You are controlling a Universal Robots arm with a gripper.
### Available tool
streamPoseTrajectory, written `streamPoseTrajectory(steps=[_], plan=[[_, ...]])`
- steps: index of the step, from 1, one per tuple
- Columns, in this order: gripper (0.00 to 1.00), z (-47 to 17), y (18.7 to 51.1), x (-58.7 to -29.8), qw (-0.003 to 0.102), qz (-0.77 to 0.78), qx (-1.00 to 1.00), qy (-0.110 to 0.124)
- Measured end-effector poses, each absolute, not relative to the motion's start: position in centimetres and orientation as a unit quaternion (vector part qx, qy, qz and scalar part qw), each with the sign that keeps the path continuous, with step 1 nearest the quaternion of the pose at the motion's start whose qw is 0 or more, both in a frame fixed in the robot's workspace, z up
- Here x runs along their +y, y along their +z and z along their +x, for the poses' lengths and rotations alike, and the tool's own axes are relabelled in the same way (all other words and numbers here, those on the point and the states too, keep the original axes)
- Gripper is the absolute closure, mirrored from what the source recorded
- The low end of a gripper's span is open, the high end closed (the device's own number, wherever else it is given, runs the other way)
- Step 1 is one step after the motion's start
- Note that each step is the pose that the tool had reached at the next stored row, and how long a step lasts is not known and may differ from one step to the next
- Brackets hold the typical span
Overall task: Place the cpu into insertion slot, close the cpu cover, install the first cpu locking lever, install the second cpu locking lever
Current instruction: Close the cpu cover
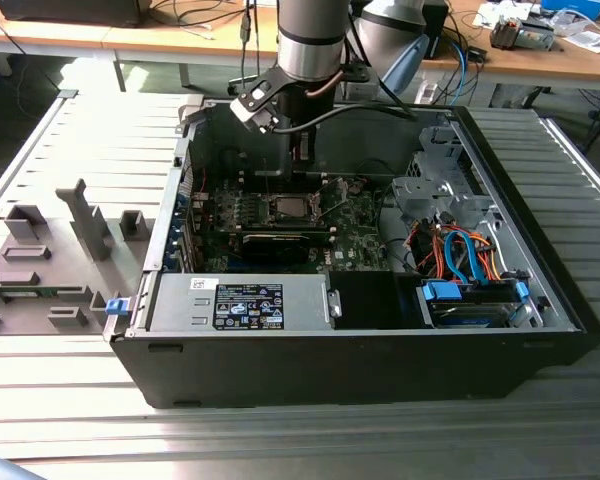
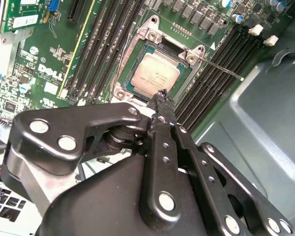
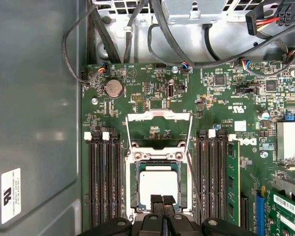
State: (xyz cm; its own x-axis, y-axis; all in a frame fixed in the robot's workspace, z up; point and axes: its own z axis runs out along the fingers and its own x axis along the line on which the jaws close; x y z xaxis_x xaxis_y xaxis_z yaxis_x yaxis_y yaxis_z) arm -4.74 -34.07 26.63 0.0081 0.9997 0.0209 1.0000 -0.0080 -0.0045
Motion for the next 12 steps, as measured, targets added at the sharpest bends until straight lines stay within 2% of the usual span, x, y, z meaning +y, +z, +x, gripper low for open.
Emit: streamPoseTrajectory(steps=[12], plan=[[0.89, -4.61, 26.74, -34.11, 0.009, -0.710, -0.704, -0.006]])
